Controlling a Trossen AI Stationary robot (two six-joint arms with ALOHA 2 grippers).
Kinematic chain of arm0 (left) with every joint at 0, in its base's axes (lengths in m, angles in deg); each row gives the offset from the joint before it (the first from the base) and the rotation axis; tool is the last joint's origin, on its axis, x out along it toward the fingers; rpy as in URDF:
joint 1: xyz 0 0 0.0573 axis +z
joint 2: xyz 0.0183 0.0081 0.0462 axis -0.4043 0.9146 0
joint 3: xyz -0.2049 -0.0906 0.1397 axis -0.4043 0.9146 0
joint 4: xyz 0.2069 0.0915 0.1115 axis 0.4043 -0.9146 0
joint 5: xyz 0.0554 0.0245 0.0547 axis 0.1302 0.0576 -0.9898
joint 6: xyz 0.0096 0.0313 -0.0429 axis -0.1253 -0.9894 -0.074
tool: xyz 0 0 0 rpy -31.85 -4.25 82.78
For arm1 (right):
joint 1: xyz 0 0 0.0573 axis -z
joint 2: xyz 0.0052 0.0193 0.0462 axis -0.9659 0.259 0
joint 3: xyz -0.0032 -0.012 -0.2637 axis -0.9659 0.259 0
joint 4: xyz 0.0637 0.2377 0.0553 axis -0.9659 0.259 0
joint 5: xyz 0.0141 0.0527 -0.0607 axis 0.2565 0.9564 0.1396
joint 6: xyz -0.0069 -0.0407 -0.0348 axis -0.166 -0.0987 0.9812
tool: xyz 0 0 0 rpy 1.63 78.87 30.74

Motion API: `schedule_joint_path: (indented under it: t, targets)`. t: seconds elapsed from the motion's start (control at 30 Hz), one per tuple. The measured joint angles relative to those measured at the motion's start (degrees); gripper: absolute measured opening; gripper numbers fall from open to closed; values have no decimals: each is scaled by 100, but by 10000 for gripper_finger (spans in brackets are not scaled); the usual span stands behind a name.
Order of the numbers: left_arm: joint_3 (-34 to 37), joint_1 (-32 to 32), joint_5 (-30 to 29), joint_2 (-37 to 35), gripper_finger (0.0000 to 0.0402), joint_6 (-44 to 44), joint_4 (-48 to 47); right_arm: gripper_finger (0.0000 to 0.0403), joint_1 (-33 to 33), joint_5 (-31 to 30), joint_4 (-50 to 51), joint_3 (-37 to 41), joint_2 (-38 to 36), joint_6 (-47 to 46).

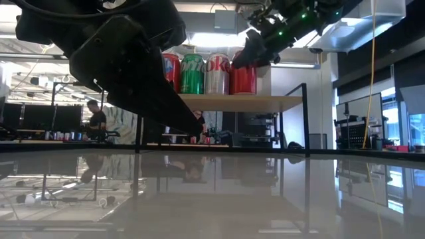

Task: Place canned beverage on shelf
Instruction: Put the red black soda can aligned with the other red black soda can on the shelf

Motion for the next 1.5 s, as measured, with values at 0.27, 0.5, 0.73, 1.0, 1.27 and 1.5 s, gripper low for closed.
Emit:
schedule_joint_path:
  t: [0.27, 0.5, 0.73, 1.0, 1.27, 1.5]
  targets:
    - [0, 0, 0, 0, 321, -4, -1, 305, 2, -83, -181, -9, 136, 4]
    - [1, 0, 2, 0, 321, -4, 0, 312, -8, -128, -206, -9, 136, 129]
    - [1, 0, 3, 0, 321, -2, 0, 358, -7, -273, -236, -7, 138, 157]
    - [0, 0, 4, 0, 321, -2, -1, 373, -7, -275, -428, -7, 138, 153]
    - [0, 0, 7, 0, 321, -2, -1, 370, -29, -200, -193, -219, 138, 133]
    - [0, -2, 20, 0, 321, 0, 0, 370, -223, -311, 698, -757, 125, 138]
